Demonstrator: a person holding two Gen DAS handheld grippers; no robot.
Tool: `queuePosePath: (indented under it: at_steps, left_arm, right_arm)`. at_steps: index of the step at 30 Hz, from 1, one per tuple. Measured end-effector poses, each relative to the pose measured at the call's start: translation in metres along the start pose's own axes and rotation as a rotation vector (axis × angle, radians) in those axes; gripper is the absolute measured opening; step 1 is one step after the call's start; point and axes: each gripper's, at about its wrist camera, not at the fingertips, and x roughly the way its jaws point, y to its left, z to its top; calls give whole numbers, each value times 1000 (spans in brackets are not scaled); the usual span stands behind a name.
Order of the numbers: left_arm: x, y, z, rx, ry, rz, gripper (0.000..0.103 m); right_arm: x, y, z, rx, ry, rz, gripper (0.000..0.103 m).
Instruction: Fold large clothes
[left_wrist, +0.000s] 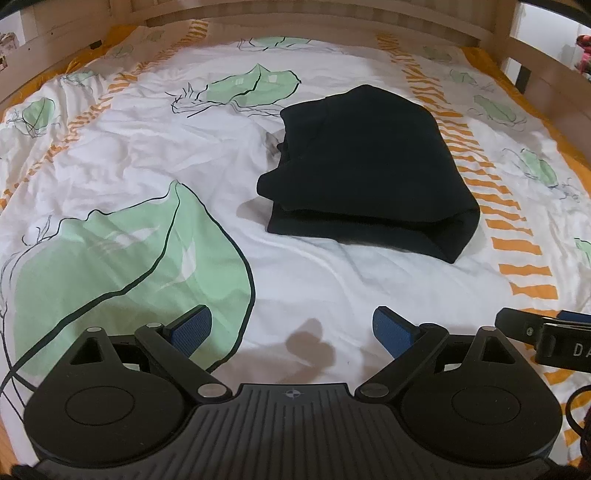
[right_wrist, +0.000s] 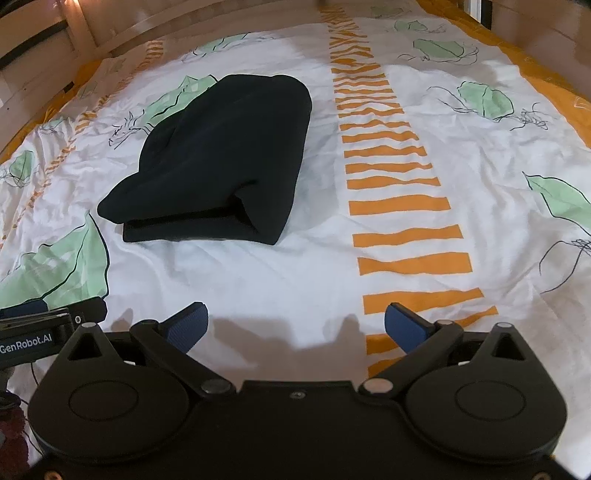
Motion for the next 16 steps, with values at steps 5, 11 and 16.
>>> queuePosePath:
  at_steps: [5,11,16]
  left_arm:
    - [1,-1,0,1,5,-1,95]
    - [3,-2,-1,0,9,1,95]
    - [5,-1,-1,-6,8,-7,95]
  right_arm:
    - [3,0,1,3,9,5,101]
    - [6,0,1,4,19,11,101]
    - [9,2,0,7,30,16,101]
